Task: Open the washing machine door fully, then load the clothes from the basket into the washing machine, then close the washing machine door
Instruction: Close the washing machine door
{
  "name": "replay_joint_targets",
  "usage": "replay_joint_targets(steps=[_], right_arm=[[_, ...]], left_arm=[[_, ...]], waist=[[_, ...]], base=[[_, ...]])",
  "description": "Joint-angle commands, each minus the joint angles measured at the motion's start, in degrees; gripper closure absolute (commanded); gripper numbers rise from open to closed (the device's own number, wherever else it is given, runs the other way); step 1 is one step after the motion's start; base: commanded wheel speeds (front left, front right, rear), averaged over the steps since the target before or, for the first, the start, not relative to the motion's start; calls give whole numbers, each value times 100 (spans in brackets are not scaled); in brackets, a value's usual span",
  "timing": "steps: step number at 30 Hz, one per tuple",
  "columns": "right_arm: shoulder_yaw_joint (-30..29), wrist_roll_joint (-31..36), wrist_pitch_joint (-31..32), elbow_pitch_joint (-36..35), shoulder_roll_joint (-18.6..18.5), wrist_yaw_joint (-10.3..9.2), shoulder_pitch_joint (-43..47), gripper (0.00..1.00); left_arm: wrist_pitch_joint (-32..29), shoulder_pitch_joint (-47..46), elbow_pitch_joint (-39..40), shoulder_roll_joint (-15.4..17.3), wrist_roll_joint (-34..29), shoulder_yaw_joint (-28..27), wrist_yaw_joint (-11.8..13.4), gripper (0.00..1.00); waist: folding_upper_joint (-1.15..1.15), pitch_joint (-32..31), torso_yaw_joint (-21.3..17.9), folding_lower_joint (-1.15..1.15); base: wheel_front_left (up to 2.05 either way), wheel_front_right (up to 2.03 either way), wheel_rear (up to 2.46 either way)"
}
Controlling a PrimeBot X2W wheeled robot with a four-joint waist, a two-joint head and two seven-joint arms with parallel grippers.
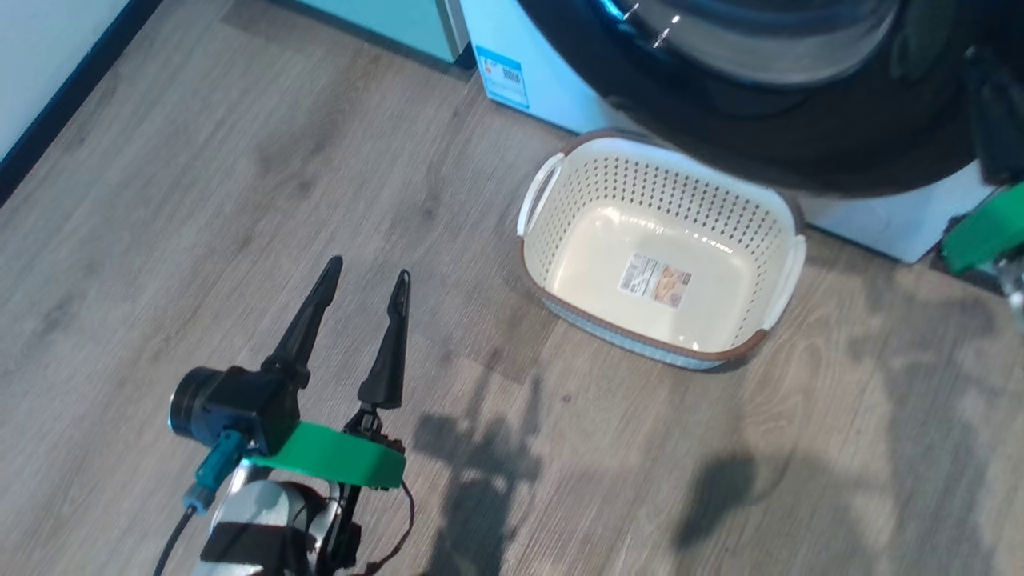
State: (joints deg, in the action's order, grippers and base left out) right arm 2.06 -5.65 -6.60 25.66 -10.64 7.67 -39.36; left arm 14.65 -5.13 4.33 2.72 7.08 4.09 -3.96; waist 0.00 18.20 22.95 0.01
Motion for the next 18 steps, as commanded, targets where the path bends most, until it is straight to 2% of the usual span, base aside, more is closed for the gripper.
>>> replay_joint_targets(steps=[1,8,18], right_arm=[[30,40,-8,-117,-60,-19,-321,100],[-45,151,-48,410,-288,-19,-1051,100],[-245,277,-315,1199,-423,-19,-1839,100]], left_arm=[[35,-232,201,36,26,-159,-26,0],[35,-443,194,20,130,-26,-3,0],[35,-581,171,17,347,234,198,0]], waist=[[0,115,53,-1],[0,432,191,-1],[0,623,337,-1]], base=[[0,0,0],[0,0,0],[0,0,0]])
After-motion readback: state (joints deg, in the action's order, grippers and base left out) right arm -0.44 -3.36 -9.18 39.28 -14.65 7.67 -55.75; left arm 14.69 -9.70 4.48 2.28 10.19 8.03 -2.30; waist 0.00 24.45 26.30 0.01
